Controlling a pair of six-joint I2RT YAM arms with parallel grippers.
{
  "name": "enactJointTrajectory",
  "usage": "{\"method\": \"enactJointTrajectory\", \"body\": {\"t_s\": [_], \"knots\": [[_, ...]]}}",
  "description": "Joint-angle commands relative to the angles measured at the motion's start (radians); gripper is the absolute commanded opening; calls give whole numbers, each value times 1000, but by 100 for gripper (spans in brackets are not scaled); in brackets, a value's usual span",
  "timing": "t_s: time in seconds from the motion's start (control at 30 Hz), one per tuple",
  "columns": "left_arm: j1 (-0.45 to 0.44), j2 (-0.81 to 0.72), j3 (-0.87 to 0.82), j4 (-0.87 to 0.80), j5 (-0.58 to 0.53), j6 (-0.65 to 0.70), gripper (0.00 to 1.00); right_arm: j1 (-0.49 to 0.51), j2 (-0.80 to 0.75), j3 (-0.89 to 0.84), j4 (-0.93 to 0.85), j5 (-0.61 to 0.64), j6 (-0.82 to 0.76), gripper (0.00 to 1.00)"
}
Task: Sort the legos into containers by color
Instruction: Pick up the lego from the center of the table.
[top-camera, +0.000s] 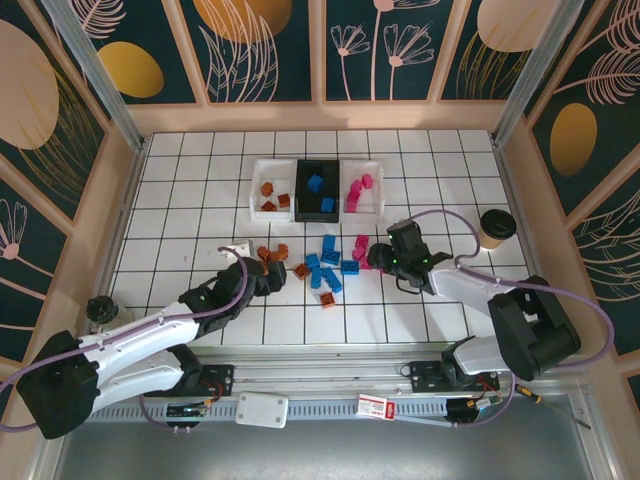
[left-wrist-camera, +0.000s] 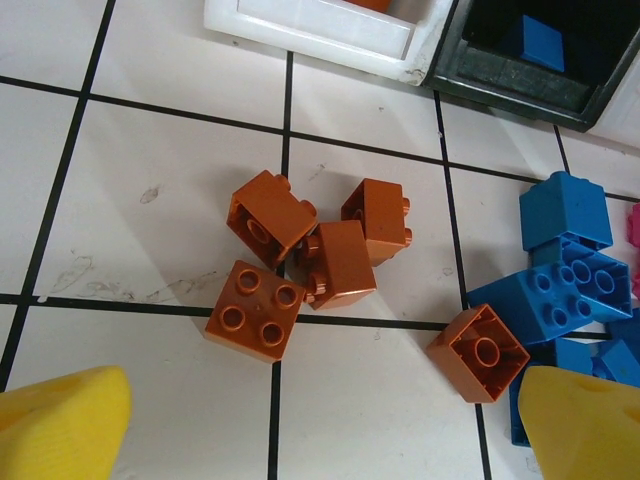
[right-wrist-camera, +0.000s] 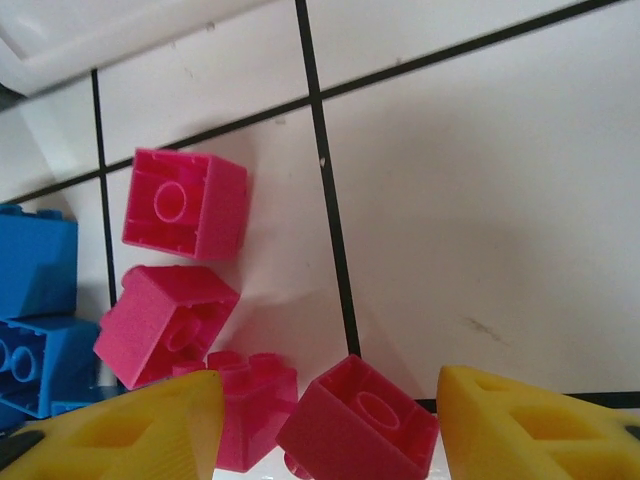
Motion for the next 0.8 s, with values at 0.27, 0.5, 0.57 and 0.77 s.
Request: {"method": "enactJointTrajectory", "body": {"t_s": [0.27,0.5,0.57,0.77], "knots": [[5,-29,-17,4,-29,0,99,5,-20,-80,-21,53,53,53],[6,-33,-23,4,-28,-2,99,-7,-79,-101,-67,101,51,50],[6,-33,-25,6,-29,-3,99,-8,-81,-102,-67,95,49,51],[5,-22,-23,13,-27,-4,99,-8,-33,-92,-35,95,24,53]]}}
